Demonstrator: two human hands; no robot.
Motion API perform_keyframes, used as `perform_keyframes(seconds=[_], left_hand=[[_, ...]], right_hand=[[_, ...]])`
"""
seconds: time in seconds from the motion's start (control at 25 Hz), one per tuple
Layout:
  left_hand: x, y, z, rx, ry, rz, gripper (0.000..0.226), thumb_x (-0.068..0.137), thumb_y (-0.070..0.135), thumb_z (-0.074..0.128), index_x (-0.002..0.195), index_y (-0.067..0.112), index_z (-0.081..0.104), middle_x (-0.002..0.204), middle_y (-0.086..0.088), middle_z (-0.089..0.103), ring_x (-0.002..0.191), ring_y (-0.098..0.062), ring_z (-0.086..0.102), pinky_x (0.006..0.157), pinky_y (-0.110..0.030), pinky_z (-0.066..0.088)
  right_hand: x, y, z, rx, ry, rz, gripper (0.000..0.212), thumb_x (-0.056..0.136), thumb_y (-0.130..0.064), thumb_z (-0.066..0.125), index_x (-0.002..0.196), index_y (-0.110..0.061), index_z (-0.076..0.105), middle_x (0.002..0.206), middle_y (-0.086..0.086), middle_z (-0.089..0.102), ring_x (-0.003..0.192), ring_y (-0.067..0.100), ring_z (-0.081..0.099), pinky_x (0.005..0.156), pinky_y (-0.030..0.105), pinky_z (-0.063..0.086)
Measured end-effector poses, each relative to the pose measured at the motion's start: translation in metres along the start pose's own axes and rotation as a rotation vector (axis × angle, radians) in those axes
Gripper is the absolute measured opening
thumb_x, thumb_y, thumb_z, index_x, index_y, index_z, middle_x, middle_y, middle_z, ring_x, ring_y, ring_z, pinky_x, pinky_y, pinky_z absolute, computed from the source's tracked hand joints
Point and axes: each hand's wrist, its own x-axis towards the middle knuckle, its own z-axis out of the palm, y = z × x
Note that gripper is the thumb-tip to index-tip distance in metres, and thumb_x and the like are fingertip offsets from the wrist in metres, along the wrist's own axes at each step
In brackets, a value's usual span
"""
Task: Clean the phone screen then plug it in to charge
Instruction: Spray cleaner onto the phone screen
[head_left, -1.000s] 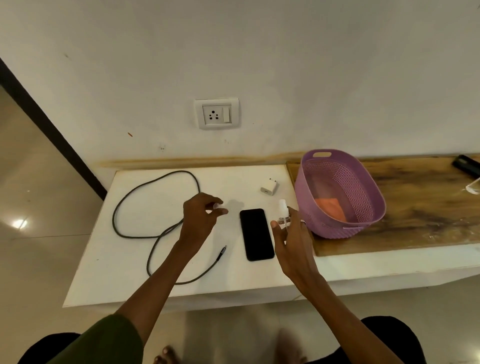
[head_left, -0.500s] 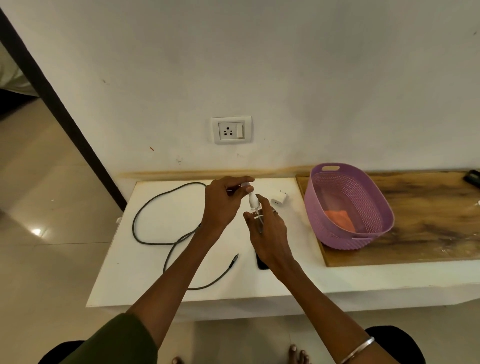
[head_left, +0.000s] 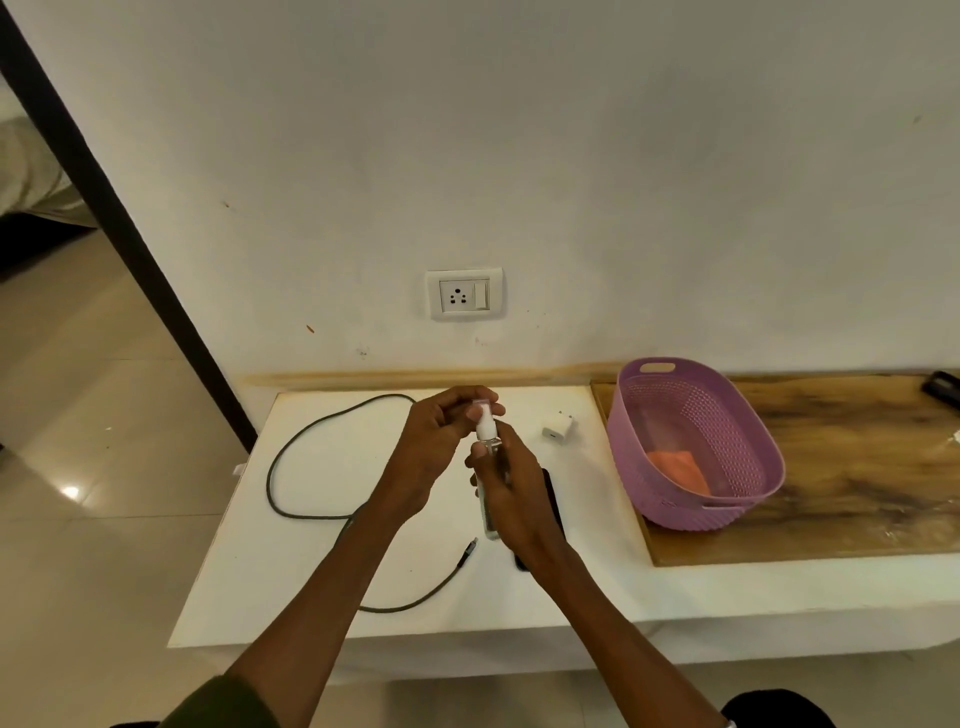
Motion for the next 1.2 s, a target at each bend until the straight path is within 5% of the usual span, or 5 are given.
perform_keyframes(seconds=[0.24,0.52,0.92,1.08,1.2], left_hand=[[-0.004,0.002,0.008,-0.052,-0.101,-0.026,0.03,0.104,0.025,0.041,0.12,0.02,0.065,0.115,-0.003,0.071,0.101,-0.025,0.063,0.074,-0.037,0.042],[-0.003,0.018,0.023,-0.083,0.21,0.001,0.033,0.076,0.032,0.074,0.101,0.01,0.076,0.1,-0.006,0.076,0.094,-0.02,0.071,0.076,-0.033,0.054],[-0.006,0.011,0.006,0.009,-0.119,-0.016,0.03,0.103,0.021,0.043,0.12,0.013,0.066,0.106,-0.009,0.073,0.087,-0.017,0.064,0.053,-0.025,0.041],[-0.003,0.011,0.013,0.017,0.036,0.019,0.025,0.091,0.021,0.065,0.115,0.016,0.071,0.107,-0.003,0.075,0.101,-0.016,0.07,0.086,-0.027,0.056],[-0.001,0.012,0.022,-0.013,0.206,0.002,0.019,0.079,0.019,0.078,0.097,0.012,0.076,0.095,-0.003,0.077,0.094,-0.018,0.072,0.085,-0.028,0.054]], right_hand=[[0.0,-0.011,-0.004,0.14,-0.018,0.017,0.032,0.095,-0.037,0.046,0.124,-0.023,0.052,0.087,-0.001,0.067,0.071,0.011,0.066,0.068,0.026,0.057],[0.002,-0.025,-0.01,-0.02,-0.006,-0.055,0.016,0.089,-0.051,0.047,0.104,-0.055,0.049,0.089,-0.003,0.068,0.079,0.02,0.065,0.072,0.028,0.056],[-0.002,-0.02,-0.006,0.094,-0.019,0.053,0.015,0.094,-0.04,0.049,0.108,-0.037,0.053,0.082,-0.008,0.067,0.067,0.007,0.066,0.065,0.022,0.057],[-0.003,-0.018,-0.012,-0.002,0.044,0.012,0.015,0.089,-0.048,0.05,0.104,-0.047,0.048,0.087,-0.003,0.068,0.077,0.015,0.065,0.067,0.015,0.053],[-0.002,-0.02,-0.013,-0.062,0.029,-0.024,0.025,0.09,-0.044,0.057,0.115,-0.046,0.051,0.094,-0.017,0.067,0.087,0.002,0.063,0.068,0.003,0.045]])
